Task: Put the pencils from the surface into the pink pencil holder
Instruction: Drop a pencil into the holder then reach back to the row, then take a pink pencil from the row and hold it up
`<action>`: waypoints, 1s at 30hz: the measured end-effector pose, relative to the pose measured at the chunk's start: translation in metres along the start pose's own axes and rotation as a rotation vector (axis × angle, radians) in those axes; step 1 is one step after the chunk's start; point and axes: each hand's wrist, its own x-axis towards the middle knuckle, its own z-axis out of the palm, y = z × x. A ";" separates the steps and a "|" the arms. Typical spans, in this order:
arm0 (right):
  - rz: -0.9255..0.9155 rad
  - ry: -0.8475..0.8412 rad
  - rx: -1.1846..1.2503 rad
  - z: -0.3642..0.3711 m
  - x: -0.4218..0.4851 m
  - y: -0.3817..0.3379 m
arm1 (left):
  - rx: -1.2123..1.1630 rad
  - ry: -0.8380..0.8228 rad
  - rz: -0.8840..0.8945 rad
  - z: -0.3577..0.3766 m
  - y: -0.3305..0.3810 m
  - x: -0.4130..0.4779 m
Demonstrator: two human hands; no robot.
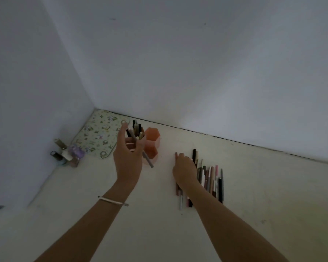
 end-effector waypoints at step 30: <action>-0.431 0.610 0.968 -0.087 0.014 -0.095 | 0.435 0.117 0.210 -0.031 -0.046 0.044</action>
